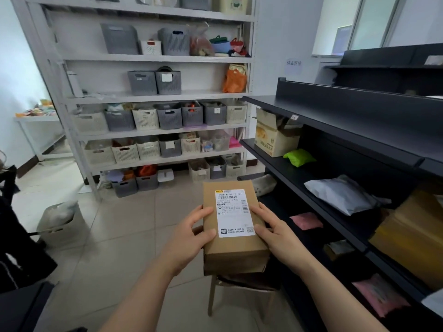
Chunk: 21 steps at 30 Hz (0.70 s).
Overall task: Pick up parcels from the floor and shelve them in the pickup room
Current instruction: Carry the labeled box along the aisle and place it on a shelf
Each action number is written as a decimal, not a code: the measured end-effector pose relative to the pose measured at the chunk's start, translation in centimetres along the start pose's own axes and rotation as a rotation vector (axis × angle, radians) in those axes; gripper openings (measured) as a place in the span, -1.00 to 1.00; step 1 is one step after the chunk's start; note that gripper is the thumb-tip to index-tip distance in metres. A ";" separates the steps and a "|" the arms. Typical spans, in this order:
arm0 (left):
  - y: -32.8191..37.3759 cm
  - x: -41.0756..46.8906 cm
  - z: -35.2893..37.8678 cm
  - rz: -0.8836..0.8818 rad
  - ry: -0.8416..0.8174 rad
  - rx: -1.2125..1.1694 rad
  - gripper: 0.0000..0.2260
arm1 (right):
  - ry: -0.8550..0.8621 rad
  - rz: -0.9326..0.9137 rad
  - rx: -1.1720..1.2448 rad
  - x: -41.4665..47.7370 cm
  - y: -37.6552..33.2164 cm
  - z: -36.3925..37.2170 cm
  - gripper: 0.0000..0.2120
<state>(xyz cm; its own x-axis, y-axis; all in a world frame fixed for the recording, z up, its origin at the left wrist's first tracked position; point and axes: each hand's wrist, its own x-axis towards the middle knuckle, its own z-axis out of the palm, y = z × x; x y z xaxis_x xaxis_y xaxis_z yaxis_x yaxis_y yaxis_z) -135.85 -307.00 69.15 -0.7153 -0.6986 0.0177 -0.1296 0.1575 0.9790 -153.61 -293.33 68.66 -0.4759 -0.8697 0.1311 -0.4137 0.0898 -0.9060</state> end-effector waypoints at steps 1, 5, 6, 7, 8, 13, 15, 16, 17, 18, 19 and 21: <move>-0.3 0.9 -0.3 -0.004 -0.011 0.004 -0.53 | 0.007 0.016 0.006 0.6 0.2 0.2 -0.53; -1.2 4.4 -0.6 -0.020 -0.046 -0.022 -0.53 | 0.032 0.046 0.007 3.2 1.2 0.4 -0.52; -1.3 5.4 -0.6 -0.025 -0.060 -0.025 -0.52 | 0.040 0.047 0.004 4.0 1.5 0.3 -0.52; -1.5 6.4 -0.6 -0.030 -0.071 -0.022 -0.52 | 0.044 0.048 0.003 4.9 1.8 0.2 -0.52; -1.6 7.5 -0.5 -0.031 -0.080 -0.016 -0.52 | 0.048 0.051 0.006 5.8 2.1 -0.1 -0.52; -2.0 13.6 0.3 -0.010 -0.078 -0.020 -0.53 | 0.074 0.061 0.021 11.4 4.5 -1.7 -0.53; -1.8 16.3 0.7 0.005 -0.078 -0.008 -0.53 | 0.082 0.061 0.023 13.9 5.3 -2.7 -0.53; -1.6 17.7 0.9 0.013 -0.077 -0.007 -0.53 | 0.088 0.059 0.023 15.1 5.7 -3.3 -0.53; -1.5 19.3 1.1 0.021 -0.075 -0.008 -0.53 | 0.093 0.055 0.027 16.5 6.0 -3.9 -0.53; -1.3 20.9 1.4 0.028 -0.076 -0.006 -0.53 | 0.094 0.053 0.022 17.8 6.2 -4.6 -0.53; -1.1 22.0 1.5 0.028 -0.076 -0.002 -0.53 | 0.096 0.054 0.010 18.8 6.2 -5.1 -0.53; -0.9 24.2 1.9 0.026 -0.078 -0.003 -0.53 | 0.095 0.060 0.005 20.5 6.3 -6.0 -0.53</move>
<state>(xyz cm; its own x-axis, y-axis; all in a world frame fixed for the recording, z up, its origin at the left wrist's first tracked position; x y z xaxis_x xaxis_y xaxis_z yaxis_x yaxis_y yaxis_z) -154.35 -322.72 68.32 -0.7696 -0.6380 0.0272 -0.1086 0.1728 0.9789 -170.66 -307.65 68.09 -0.5710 -0.8130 0.1142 -0.3788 0.1374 -0.9152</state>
